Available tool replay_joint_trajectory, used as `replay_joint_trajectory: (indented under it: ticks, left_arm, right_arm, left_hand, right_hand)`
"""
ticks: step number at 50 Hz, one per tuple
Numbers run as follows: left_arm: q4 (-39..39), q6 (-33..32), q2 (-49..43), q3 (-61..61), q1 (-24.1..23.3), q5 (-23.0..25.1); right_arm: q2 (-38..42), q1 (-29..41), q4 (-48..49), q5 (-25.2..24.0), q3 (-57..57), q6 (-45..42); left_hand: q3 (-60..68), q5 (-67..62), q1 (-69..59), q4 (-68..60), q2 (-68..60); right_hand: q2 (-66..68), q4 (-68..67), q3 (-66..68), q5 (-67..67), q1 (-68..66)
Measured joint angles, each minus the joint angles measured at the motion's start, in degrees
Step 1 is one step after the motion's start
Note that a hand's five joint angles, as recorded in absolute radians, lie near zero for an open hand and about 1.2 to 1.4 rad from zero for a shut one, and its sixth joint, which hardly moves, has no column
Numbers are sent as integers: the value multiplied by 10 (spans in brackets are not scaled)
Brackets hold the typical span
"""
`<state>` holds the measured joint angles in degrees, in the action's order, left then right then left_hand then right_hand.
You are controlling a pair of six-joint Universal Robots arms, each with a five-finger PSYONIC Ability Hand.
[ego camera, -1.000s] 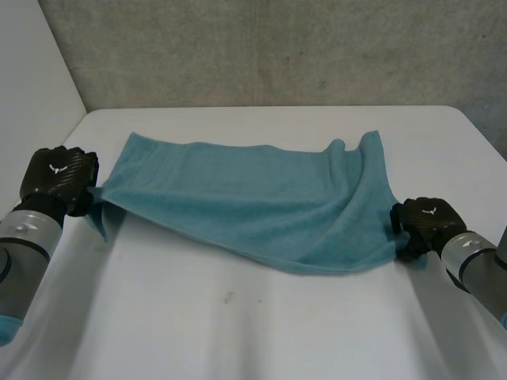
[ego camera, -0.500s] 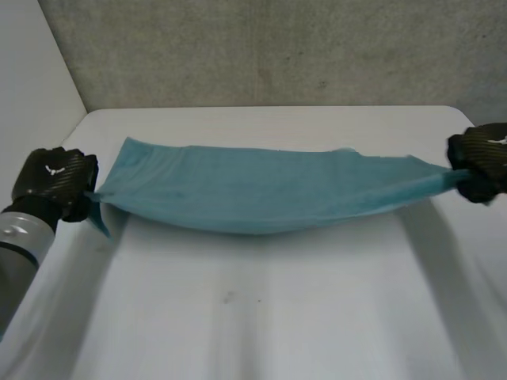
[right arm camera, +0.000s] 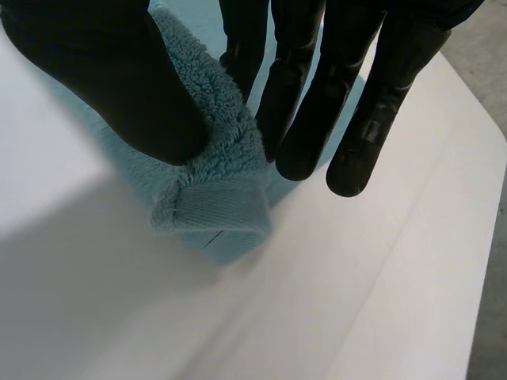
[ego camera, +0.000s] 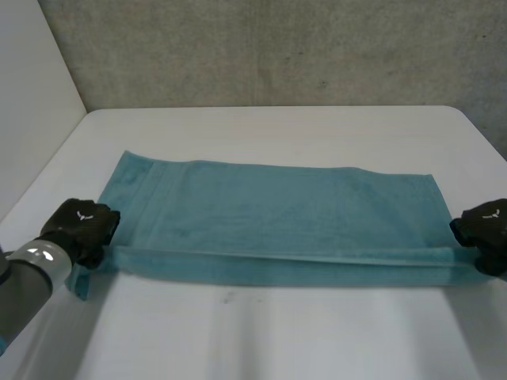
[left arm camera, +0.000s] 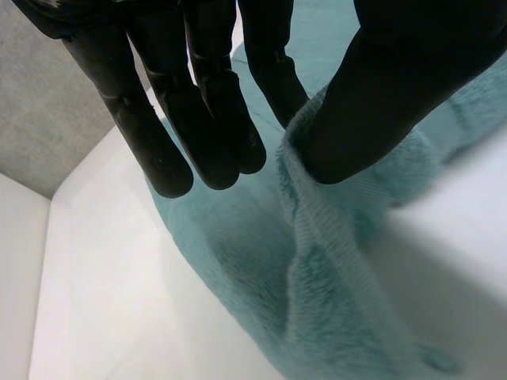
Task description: Fold the laundry
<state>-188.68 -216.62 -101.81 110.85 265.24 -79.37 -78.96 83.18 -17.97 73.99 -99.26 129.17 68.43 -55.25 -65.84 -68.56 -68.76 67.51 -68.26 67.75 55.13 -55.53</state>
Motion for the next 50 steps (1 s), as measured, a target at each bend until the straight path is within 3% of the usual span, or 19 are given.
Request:
replay_joint_trajectory:
  ticks: [7, 14, 23, 32, 35, 36, 37, 38, 39, 41, 42, 43, 45, 50]
  left_arm:
    - [-71, -23, -95, -90, -12, 0]
    - [-156, -57, -226, -271, -30, 11]
    - [-164, -59, -374, -469, -44, 72]
    - [-172, -59, -461, -559, -47, 102]
    - [-196, -60, -481, -568, -47, 113]
    - [-208, -60, -484, -567, -47, 118]
    - [-218, -60, -486, -565, -47, 121]
    - [-224, -60, -487, -562, -47, 124]
    - [-242, -61, -485, -553, -46, 129]
    - [-264, -61, -480, -538, -46, 137]
    - [-281, -61, -473, -525, -47, 144]
    - [-292, -61, -467, -515, -47, 149]
    - [-320, -60, -448, -489, -47, 163]
    - [-358, -53, -383, -422, -47, 205]
  right_arm:
    - [78, 38, 62, 30, 71, 75]
    - [189, 85, 116, 105, 200, 130]
    - [286, 114, 177, 176, 319, 161]
    - [350, 142, 227, 208, 377, 164]
    - [367, 151, 257, 219, 386, 162]
    - [369, 152, 262, 221, 387, 161]
    - [373, 155, 272, 224, 389, 160]
    - [374, 157, 278, 226, 390, 159]
    - [376, 160, 285, 229, 391, 159]
    - [376, 164, 292, 233, 391, 159]
    - [374, 167, 295, 235, 391, 160]
    - [373, 169, 296, 236, 391, 160]
    - [368, 173, 298, 238, 389, 162]
    - [323, 179, 297, 238, 368, 165]
  left_hand:
    - [0, 0, 0, 0, 0]
    - [0, 0, 0, 0, 0]
    - [0, 0, 0, 0, 0]
    - [0, 0, 0, 0, 0]
    - [0, 0, 0, 0, 0]
    - [0, 0, 0, 0, 0]
    - [-3, 2, 5, 4, 7]
    - [-18, 12, 18, 18, 18]
    - [-147, 125, 147, 137, 149]
    - [-147, 125, 147, 137, 149]
    - [-304, 353, 407, 364, 375]
    - [-304, 452, 498, 470, 476]
    - [-304, 521, 543, 553, 554]
    - [-304, 526, 544, 565, 571]
  right_hand:
    - [0, 0, 0, 0, 0]
    - [0, 0, 0, 0, 0]
    - [0, 0, 0, 0, 0]
    - [0, 0, 0, 5, 0]
    - [-188, 181, -188, -149, 141]
    - [-188, 181, -188, -149, 141]
    - [-376, 380, -375, -346, 318]
    - [-453, 455, -450, -420, 378]
    - [-497, 495, -490, -459, 405]
    - [-540, 545, -544, -507, 435]
    - [-548, 549, -553, -513, 437]
    - [-549, 549, -555, -514, 437]
    - [-549, 549, -555, -514, 437]
    - [-549, 549, -555, -514, 437]
